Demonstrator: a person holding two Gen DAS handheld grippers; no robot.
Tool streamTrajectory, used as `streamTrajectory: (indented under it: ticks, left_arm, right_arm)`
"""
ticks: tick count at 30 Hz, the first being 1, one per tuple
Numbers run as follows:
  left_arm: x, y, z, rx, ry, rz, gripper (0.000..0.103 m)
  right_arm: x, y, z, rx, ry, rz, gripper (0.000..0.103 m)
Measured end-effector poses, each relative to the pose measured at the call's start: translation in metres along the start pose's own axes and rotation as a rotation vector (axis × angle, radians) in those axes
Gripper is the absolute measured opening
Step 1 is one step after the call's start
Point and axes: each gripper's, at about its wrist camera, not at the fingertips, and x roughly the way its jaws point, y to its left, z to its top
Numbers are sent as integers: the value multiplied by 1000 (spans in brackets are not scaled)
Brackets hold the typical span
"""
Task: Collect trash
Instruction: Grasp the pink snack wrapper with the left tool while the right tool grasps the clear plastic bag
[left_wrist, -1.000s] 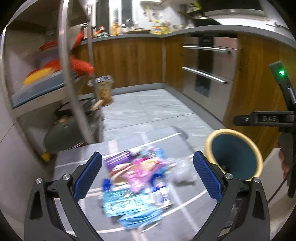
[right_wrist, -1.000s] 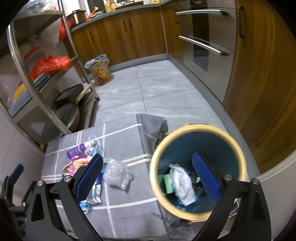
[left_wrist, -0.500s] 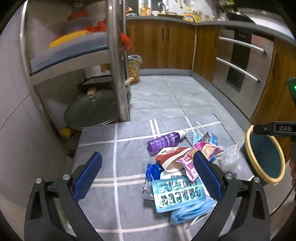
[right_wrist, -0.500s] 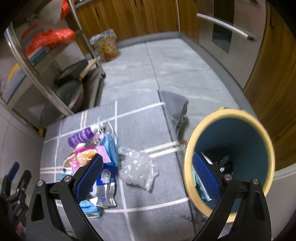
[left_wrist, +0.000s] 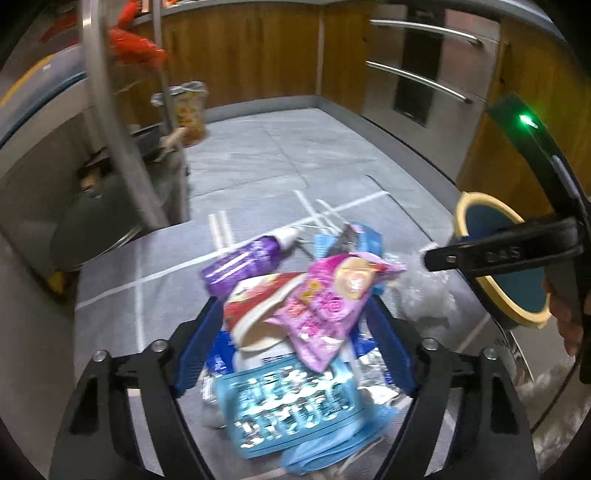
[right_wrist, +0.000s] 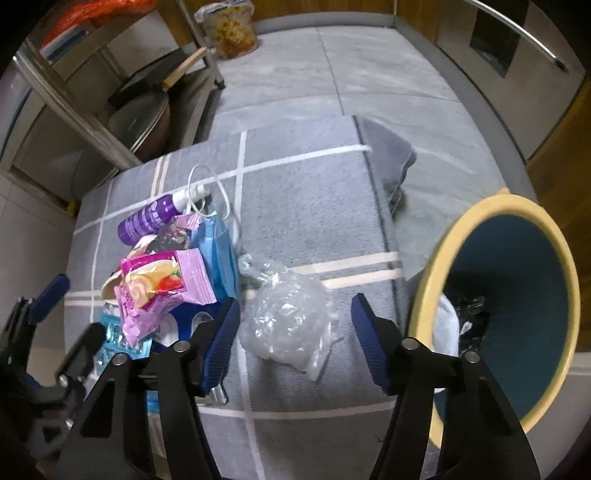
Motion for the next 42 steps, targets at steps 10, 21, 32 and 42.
streamTrajectory:
  ticks: [10, 21, 32, 42]
  left_arm:
    - [24, -18, 1, 90, 72, -44, 58]
    - [44, -28, 1, 122, 139, -55, 38]
    - [26, -39, 0, 101, 100, -42, 8]
    - [-10, -42, -7, 67, 20, 5, 8]
  right_arm:
    - [22, 2, 5, 21, 71, -6, 50]
    - [21, -9, 7, 69, 80, 17, 30]
    - [-4, -14, -4, 63, 24, 22, 29]
    - [-37, -13, -29, 9, -51, 1, 29]
